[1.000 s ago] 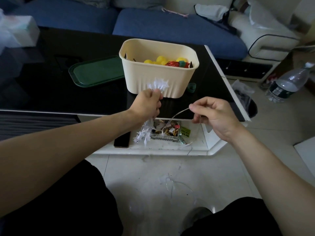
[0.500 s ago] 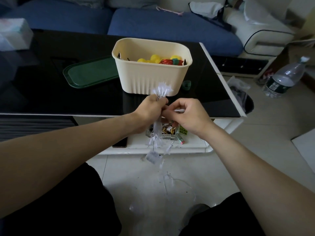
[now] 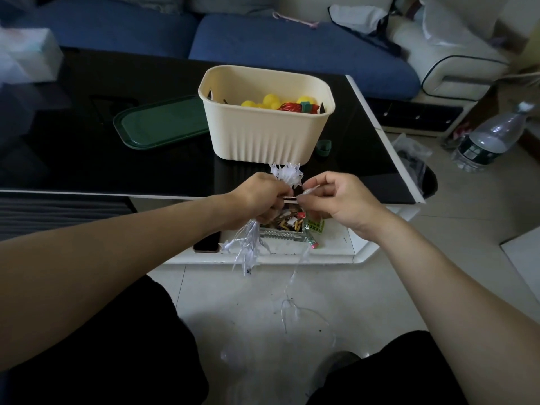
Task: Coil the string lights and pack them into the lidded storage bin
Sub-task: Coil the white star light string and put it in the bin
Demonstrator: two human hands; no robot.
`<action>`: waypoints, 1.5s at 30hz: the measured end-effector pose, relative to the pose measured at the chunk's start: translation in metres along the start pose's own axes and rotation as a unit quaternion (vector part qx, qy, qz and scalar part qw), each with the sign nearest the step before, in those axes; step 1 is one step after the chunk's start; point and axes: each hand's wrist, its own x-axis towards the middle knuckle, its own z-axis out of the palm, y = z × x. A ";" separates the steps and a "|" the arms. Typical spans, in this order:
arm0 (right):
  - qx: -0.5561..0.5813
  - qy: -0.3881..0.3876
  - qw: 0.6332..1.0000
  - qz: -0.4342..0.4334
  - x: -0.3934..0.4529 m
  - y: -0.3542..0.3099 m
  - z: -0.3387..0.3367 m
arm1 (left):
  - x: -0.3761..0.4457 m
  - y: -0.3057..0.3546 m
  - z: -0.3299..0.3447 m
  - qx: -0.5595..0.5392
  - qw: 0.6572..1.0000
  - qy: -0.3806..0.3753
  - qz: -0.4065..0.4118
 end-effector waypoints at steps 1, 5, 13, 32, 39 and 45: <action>-0.007 0.011 1.000 -0.008 0.000 0.000 0.001 | 0.000 0.000 0.000 0.003 1.000 -0.003 -0.002; -0.024 0.071 0.996 -0.041 0.005 0.001 0.011 | -0.002 -0.001 0.006 0.021 0.999 -0.040 -0.026; -0.016 0.173 0.983 -0.053 0.012 0.001 0.028 | -0.001 -0.002 0.004 -0.013 0.998 -0.065 -0.009; -0.092 -0.001 0.995 -0.034 0.008 -0.004 0.035 | 0.007 0.013 -0.027 -0.166 0.954 0.225 0.108; -0.118 -0.123 0.984 0.041 0.007 0.001 0.042 | 0.004 0.010 -0.027 -0.137 0.952 0.251 0.115; -0.102 -0.127 0.986 0.048 0.011 0.007 0.038 | -0.008 0.022 -0.028 -0.251 0.953 0.143 0.092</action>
